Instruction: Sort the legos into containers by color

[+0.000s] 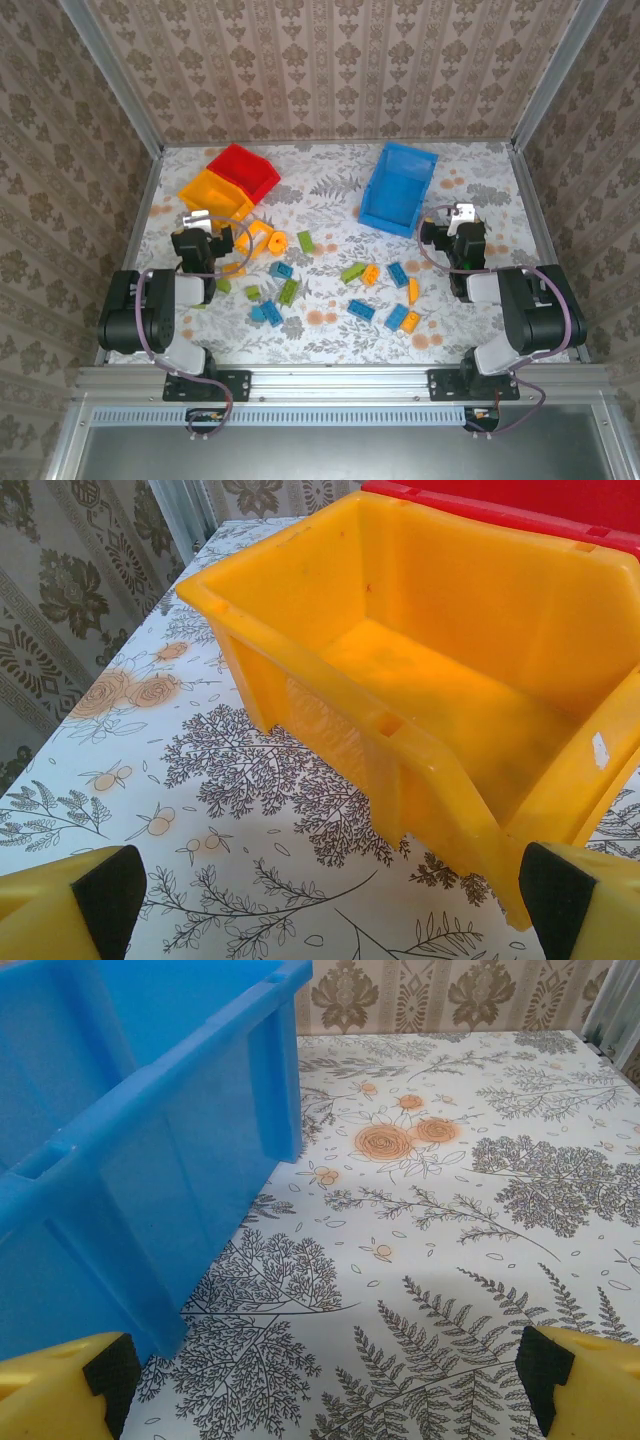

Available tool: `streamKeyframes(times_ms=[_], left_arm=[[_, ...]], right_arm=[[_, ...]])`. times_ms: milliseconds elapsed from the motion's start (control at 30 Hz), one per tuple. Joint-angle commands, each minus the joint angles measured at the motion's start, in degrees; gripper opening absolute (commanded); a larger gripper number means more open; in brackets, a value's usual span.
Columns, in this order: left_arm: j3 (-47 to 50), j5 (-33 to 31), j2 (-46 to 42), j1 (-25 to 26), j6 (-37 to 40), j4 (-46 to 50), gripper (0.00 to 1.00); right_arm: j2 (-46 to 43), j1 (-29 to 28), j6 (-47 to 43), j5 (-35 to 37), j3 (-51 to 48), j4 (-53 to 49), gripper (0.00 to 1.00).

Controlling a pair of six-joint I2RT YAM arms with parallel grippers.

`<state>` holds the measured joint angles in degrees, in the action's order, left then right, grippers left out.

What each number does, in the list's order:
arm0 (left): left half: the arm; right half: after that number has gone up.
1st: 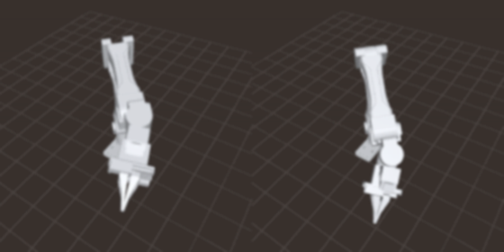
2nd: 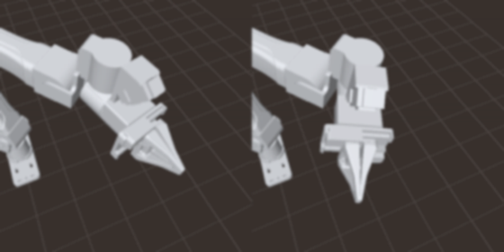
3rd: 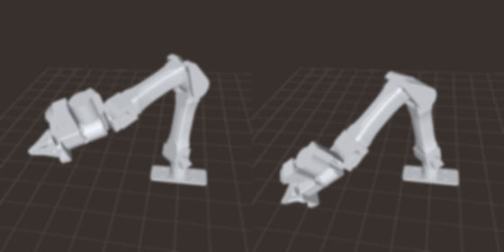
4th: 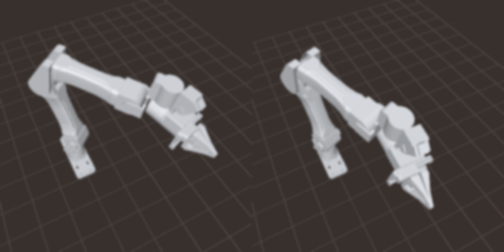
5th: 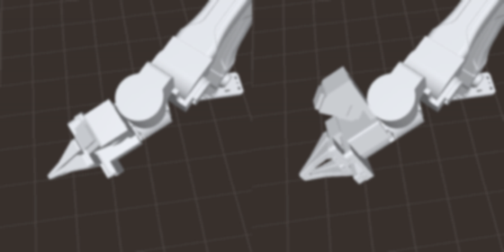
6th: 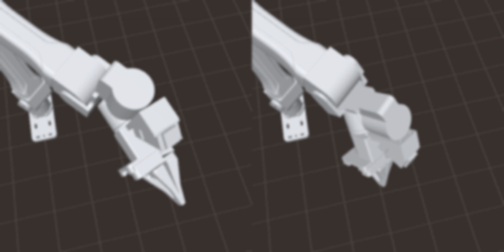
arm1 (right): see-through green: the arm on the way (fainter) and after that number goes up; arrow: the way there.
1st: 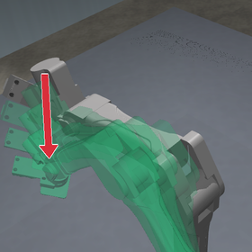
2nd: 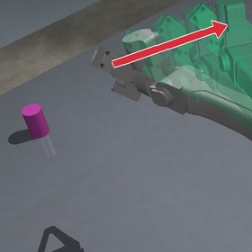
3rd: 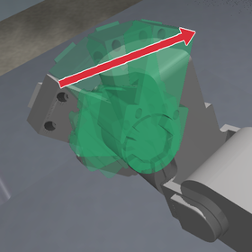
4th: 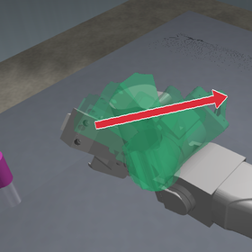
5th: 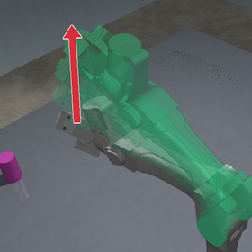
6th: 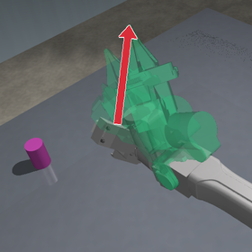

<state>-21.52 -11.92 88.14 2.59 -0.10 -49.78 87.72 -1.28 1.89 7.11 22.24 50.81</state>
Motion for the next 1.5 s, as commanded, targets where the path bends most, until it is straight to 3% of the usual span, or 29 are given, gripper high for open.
streamKeyframes(times_ms=[0,1067,1167,1267,1333,1400,1433,1467], left_arm=[[-0.5,0.5,-0.1,0.1,1.0,-1.6,1.0],[0.6,0.5,-1.5,0.4,2.2,-3.2,1.0],[-1.8,-8.6,-12.1,6.6,5.9,8.4,1.0],[-6.6,-15.9,-22.2,10.7,1.2,22.5,1.0],[-8.8,-19.5,-26.3,14.0,1.4,25.9,1.0],[-11.4,-22.6,-29.7,16.6,0.2,28.1,1.0],[-13.6,-23.1,-31.0,16.7,-3.5,31.7,1.0],[-18.0,-23.4,-32.0,16.0,-12.4,42.0,1.0]], right_arm=[[0.0,-0.3,0.7,0.8,0.2,0.1,1.0],[-0.9,-0.3,0.4,0.2,-0.6,1.1,1.0],[-8.5,-1.8,0.1,4.8,1.7,-9.7,1.0],[-19.2,-4.2,-0.2,9.4,3.6,-15.3,1.0],[-27.0,-6.6,0.1,11.6,6.1,-19.7,1.0],[-33.4,-8.4,6.6,14.3,13.8,-32.7,1.0],[-34.8,-8.1,12.7,14.1,18.0,-41.9,1.0],[-35.9,-7.4,21.2,12.7,22.1,-53.0,1.0]])
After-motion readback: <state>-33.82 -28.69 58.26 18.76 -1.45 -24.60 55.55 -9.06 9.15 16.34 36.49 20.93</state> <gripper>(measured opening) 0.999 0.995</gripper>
